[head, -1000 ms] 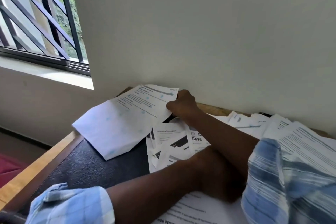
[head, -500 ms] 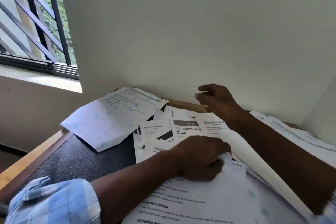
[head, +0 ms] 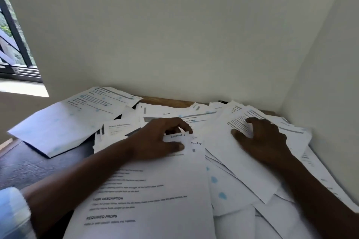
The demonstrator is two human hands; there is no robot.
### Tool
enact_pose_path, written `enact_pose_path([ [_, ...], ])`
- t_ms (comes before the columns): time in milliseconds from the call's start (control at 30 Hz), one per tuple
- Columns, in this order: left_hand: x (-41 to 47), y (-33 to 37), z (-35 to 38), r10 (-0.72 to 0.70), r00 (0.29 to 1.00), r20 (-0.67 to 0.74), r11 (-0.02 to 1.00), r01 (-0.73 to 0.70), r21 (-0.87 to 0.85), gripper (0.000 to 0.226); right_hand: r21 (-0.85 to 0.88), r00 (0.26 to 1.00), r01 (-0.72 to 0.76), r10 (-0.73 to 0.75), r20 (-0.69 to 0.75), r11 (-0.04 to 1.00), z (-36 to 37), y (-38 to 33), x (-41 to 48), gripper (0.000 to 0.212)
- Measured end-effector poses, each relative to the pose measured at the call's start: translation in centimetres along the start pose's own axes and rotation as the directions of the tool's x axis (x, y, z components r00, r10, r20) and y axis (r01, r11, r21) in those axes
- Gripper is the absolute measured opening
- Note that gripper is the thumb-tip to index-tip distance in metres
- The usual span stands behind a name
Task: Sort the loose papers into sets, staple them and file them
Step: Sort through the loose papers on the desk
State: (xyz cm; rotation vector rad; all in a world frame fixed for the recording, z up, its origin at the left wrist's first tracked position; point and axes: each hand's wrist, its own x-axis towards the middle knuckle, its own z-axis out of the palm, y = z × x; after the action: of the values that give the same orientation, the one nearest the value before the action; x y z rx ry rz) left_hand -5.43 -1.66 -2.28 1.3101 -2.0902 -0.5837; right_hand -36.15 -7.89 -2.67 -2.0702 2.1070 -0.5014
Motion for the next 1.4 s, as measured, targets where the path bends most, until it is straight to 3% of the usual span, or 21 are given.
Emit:
enact_pose_path([
  [167,0.2,-0.4,-0.3,-0.043,0.999,-0.012,0.996,0.042,-0.076,0.034,-0.201,0.980,-0.126,0.091,-0.175,0.971,-0.6,2.1,0.6,0.090],
  [300,1.0,0.7,-1.3,-0.003,1.000,0.018,0.995,0.005,-0.096,0.022,-0.258,0.974,-0.225,0.223,-0.037,0.939,0.7,2.8,0.4,0.110],
  [433,3.1,2.7,-2.6,0.053,0.996,0.075,0.997,-0.049,-0.062,0.005,-0.136,0.998,-0.069,0.069,-0.003,0.988,0.6,2.0,0.3,0.098],
  [500,4.5,3.0,-2.6,0.082,0.995,0.049,0.996,-0.080,-0.046,0.013,-0.058,0.997,0.055,-0.052,0.048,0.997,0.6,1.4,0.1,0.092],
  [567,6.0,3.0,-1.8,0.098,0.995,0.026,0.995,-0.097,-0.016,0.018,-0.011,0.989,0.146,-0.146,-0.008,0.989,0.7,1.1,0.1,0.087],
  [633,7.3,2.7,-0.7,0.108,0.994,0.020,0.994,-0.109,0.022,0.013,-0.047,0.979,0.083,-0.090,-0.185,0.995,0.2,1.3,0.4,0.083],
  [700,8.3,2.4,0.6,0.112,0.993,0.040,0.993,-0.113,0.025,0.004,-0.089,0.961,-0.081,0.054,-0.270,0.993,-0.6,1.9,0.6,0.083],
  [833,9.3,0.8,2.9,0.096,0.993,0.064,0.995,-0.095,-0.027,0.024,-0.006,0.974,-0.186,0.184,-0.135,0.982,-0.8,3.1,1.0,0.088],
  [1033,9.3,-1.1,4.3,0.022,0.999,-0.035,0.975,-0.029,-0.219,0.029,0.364,0.962,-0.190,0.247,-0.116,0.912,-0.6,3.3,2.1,0.082],
  [1167,9.2,-1.1,4.6,0.035,0.998,-0.059,0.980,-0.046,-0.193,0.028,0.507,0.926,-0.241,0.352,-0.135,0.828,-1.0,4.4,2.7,0.058],
  [1300,9.1,-1.1,4.5,0.040,0.997,-0.066,0.979,-0.052,-0.196,0.026,0.622,0.914,-0.223,0.382,-0.134,0.751,-0.9,5.1,3.3,0.006],
  [1400,9.1,-1.0,4.4,0.057,0.995,-0.080,0.980,-0.071,-0.185,0.025,0.676,0.923,-0.184,0.362,-0.130,0.713,-0.8,5.2,3.6,0.020],
])
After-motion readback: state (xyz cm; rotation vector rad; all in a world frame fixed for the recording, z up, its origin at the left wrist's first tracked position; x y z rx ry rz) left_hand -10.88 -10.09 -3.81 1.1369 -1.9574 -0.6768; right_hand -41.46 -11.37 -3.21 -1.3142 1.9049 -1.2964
